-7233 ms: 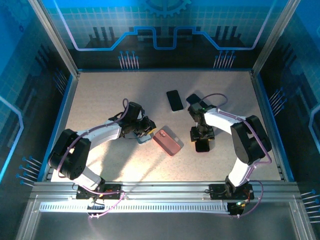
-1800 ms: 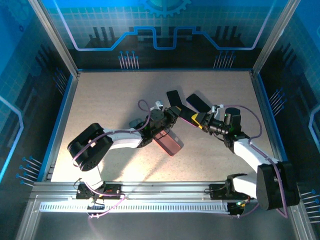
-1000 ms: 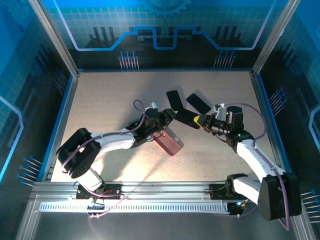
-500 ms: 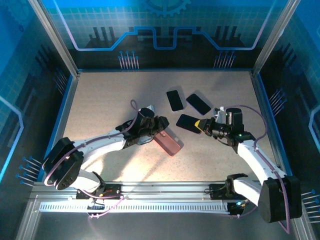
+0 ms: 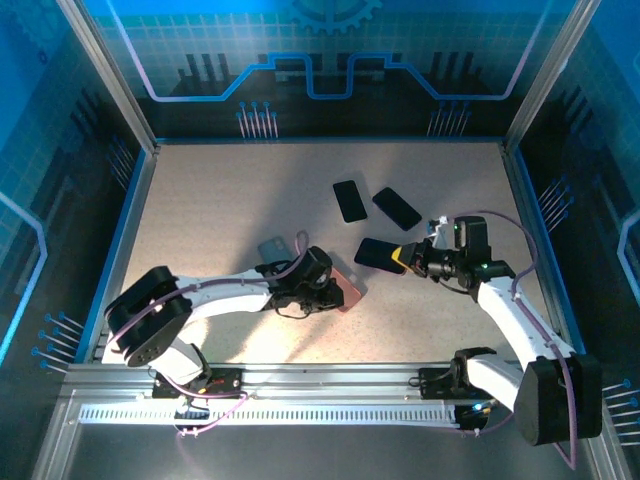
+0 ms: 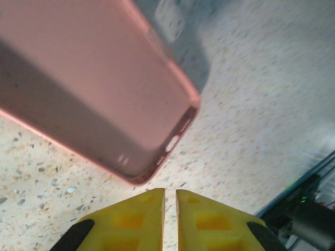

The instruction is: Put the phone into the phone case

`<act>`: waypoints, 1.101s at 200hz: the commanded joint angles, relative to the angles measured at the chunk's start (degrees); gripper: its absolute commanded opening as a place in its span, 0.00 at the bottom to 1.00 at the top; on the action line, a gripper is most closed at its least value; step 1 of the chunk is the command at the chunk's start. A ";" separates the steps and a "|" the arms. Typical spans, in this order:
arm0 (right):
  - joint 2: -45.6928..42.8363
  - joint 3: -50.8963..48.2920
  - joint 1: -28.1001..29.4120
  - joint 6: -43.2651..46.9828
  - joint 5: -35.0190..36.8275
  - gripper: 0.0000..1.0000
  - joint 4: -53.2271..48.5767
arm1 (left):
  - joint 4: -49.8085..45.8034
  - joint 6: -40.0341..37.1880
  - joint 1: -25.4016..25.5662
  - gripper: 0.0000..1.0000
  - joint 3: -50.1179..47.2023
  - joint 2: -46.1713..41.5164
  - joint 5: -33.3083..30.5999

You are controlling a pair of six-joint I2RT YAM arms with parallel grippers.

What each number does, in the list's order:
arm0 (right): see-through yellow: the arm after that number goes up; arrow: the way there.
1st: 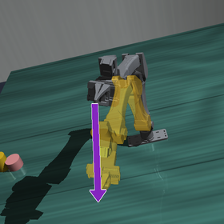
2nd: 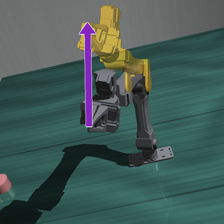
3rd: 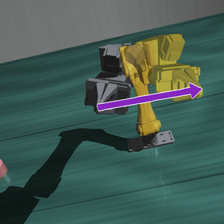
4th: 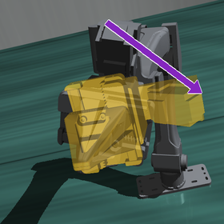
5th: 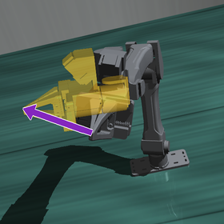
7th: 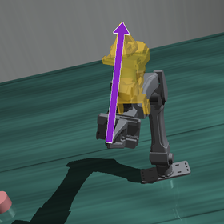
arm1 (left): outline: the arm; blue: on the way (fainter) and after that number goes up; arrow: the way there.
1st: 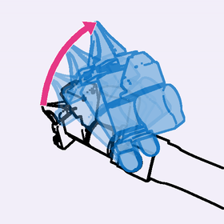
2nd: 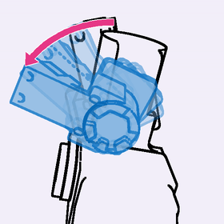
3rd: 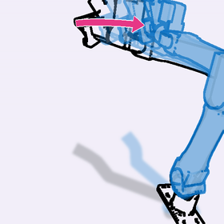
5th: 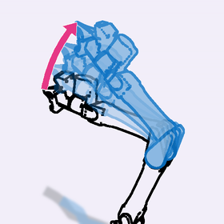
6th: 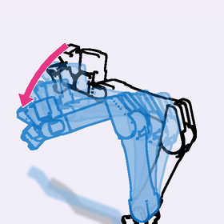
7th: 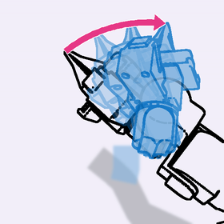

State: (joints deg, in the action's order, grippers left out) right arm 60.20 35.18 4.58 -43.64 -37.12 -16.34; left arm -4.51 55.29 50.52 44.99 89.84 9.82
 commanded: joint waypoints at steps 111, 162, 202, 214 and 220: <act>-2.79 1.39 -6.32 3.81 -6.87 0.00 -4.57 | 2.92 1.32 1.75 0.13 6.31 13.22 5.82; -3.58 1.64 -6.95 4.30 -7.01 0.00 -6.09 | 4.27 0.42 1.77 0.13 11.30 16.96 5.91; -4.97 1.65 -6.95 4.09 -6.90 0.00 -7.85 | 5.30 -0.83 1.60 0.13 14.57 18.05 5.62; -5.55 1.48 -6.95 3.77 -6.68 0.00 -8.33 | 5.88 -1.14 1.38 0.13 14.23 16.81 5.47; -5.83 1.27 -6.91 3.63 -6.68 0.00 -8.49 | 6.43 -1.03 1.13 0.13 13.63 15.96 5.33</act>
State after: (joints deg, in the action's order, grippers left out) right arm 56.31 35.24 -1.50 -40.40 -41.23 -23.51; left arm -0.38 55.31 51.88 58.00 107.72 15.70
